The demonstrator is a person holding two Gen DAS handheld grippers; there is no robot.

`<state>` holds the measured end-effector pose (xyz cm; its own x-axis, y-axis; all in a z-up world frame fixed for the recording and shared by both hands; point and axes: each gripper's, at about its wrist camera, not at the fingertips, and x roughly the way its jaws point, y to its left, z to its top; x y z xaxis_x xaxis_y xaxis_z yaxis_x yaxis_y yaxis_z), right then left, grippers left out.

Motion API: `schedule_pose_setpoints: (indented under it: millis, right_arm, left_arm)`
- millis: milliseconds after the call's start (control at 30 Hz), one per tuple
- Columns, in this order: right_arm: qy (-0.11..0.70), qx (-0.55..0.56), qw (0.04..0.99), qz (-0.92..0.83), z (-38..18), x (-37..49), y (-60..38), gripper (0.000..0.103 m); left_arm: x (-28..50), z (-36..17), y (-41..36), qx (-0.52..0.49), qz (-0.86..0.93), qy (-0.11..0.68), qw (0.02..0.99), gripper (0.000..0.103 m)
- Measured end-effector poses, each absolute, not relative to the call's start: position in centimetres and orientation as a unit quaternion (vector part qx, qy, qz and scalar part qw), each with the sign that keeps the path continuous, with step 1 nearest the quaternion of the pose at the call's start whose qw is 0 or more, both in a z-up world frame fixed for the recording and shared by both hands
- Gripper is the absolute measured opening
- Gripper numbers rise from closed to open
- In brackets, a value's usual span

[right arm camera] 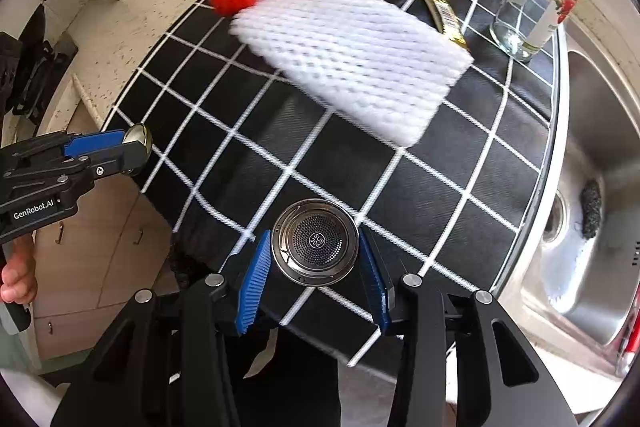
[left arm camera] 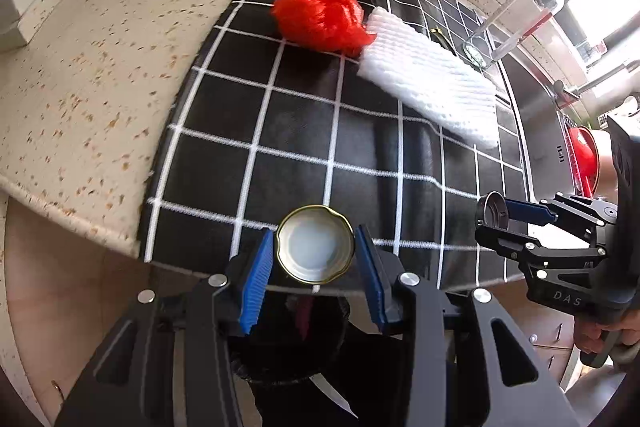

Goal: Collect trash
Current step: 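Grasp the metal strainer cap with the right tool while the left tool grasps the jar lid, then lower both held items over the trash bin and open both tools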

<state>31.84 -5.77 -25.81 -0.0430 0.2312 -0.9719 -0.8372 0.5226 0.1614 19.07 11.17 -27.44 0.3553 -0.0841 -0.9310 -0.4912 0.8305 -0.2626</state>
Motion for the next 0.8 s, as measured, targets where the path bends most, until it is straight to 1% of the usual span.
schedule_pose_setpoints:
  millis: [267,800]
  right_arm:
    - [0.589,-0.252,0.644,0.417,-25.4,28.8,-4.9,0.041]
    - [0.597,-0.244,0.643,0.414,-25.5,21.4,-3.9,0.041]
  left_arm:
    - [15.8,-27.2,11.2,-0.256,0.126,0.553,0.783,0.041]
    - [9.1,-29.1,11.2,-0.255,0.093,0.575,0.771,0.041]
